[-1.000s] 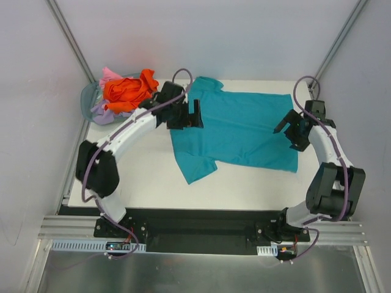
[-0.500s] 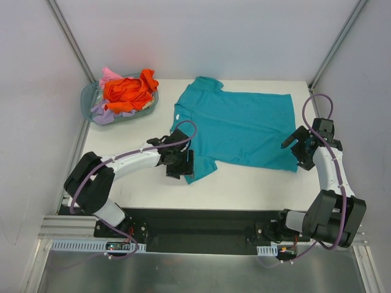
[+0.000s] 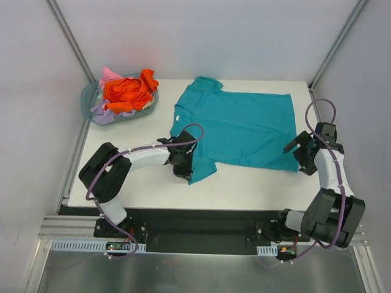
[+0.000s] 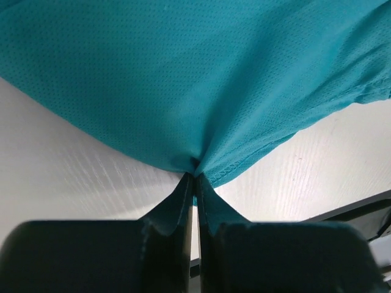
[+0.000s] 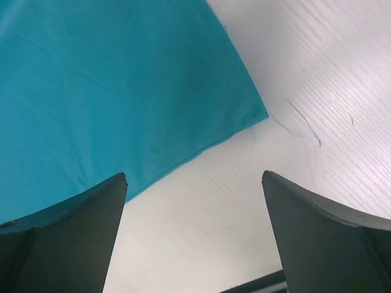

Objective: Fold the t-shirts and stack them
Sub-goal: Grap the side of the flattened tshirt closest away from the robot with both arms

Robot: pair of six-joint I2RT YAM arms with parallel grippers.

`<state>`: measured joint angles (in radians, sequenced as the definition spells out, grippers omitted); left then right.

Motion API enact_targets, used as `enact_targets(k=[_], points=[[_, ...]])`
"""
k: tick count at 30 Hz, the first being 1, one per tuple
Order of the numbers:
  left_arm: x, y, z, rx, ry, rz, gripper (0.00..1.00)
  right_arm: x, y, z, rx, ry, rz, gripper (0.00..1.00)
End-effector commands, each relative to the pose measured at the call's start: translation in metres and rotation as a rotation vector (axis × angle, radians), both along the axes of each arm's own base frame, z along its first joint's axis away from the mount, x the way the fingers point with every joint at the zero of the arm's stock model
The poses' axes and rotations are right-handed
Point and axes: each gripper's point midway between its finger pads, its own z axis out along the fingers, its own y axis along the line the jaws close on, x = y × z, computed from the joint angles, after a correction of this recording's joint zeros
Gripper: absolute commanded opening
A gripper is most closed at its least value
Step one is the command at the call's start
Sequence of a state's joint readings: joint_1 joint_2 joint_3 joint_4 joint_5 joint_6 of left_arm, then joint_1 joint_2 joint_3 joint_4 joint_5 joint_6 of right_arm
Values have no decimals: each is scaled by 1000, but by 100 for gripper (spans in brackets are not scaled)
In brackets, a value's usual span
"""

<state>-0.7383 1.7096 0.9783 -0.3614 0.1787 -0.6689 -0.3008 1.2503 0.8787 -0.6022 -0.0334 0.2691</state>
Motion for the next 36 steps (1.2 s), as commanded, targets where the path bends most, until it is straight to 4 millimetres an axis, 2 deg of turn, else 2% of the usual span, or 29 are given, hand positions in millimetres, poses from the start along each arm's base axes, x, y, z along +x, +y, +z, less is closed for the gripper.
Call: enact_targets(k=[1,7,10,12,14,16,21,27,29,33,36], points=[[-17,19,-6,114,-13,2,0,-21,-4,-6,6,31,-46,97],[-43,37,-4,104,23,63,0,-55,-6,-30,67,121,-113,99],[-51,42,-3,93,33,75,0,-58,-9,-37,69,133,-128,90],[-51,42,-1,86,26,73,0,-56,-11,-43,69,138,-133,86],[-50,41,1,82,22,75,0,-52,-13,-44,70,132,-133,75],[-47,38,4,72,16,67,0,-52,-13,-48,75,154,-136,72],[-45,34,5,64,13,57,0,-52,-17,-61,75,198,-164,72],[-42,31,4,68,15,43,0,-34,-24,-74,83,190,-170,70],[-42,30,4,64,19,37,0,-23,-26,-72,94,176,-167,67],[-42,29,8,53,10,22,0,-19,-23,-80,120,191,-160,52],[-44,29,10,40,10,13,0,-24,-18,-80,132,188,-148,24]])
